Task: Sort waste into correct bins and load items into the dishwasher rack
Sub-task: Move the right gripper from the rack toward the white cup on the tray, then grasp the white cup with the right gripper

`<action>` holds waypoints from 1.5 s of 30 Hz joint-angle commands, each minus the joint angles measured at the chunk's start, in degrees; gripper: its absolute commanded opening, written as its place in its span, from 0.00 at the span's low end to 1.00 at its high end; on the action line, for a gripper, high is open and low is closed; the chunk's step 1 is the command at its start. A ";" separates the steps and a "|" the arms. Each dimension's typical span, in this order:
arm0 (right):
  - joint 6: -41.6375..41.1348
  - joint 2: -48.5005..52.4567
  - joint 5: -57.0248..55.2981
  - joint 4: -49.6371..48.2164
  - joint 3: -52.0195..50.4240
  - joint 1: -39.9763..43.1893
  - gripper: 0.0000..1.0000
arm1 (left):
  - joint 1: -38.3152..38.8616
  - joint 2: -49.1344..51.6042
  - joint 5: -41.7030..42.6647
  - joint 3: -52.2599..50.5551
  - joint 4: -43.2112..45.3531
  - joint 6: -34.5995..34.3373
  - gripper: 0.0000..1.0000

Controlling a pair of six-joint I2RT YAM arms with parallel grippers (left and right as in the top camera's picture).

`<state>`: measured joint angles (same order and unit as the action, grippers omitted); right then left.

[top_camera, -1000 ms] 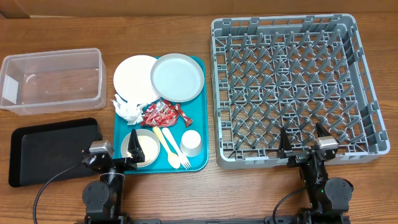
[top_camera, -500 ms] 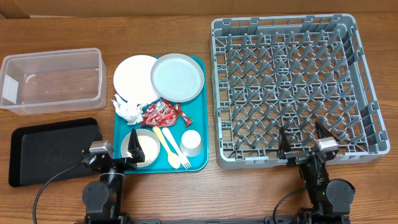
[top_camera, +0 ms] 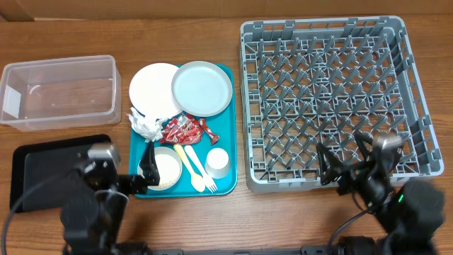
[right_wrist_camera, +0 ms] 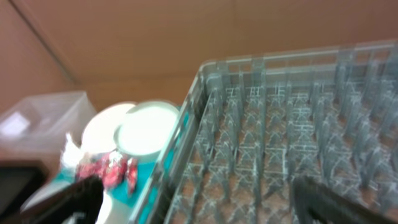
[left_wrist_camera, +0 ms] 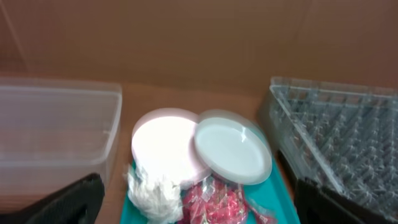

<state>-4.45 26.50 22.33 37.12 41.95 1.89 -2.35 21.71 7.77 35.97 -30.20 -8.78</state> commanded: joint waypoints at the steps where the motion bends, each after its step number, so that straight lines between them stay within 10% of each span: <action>1: 0.39 13.27 -0.90 9.75 15.78 0.04 1.00 | -0.26 15.02 1.46 15.85 -9.16 0.39 1.00; 10: -2.27 43.58 2.10 32.15 44.22 0.07 1.00 | -0.26 43.17 5.79 47.82 -33.86 1.40 1.00; 18: -4.31 48.59 1.51 30.32 44.24 -10.54 1.00 | -0.33 45.68 -5.14 47.93 -40.52 -2.56 1.00; 27: -14.08 62.23 -21.22 29.49 44.15 -48.57 0.94 | -12.96 45.75 -17.14 47.91 -48.24 -23.10 1.00; 34: -13.14 71.78 -19.37 25.40 44.09 -50.64 0.92 | -26.62 45.79 -14.73 47.82 -51.32 -21.03 1.00; 45: -12.98 82.60 -19.23 18.78 43.52 -51.71 0.87 | -27.63 45.79 -14.75 47.71 -51.41 -21.24 1.00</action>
<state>-17.72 107.70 2.81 57.21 84.97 -49.28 -29.74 67.42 -7.31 82.76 -81.69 -28.84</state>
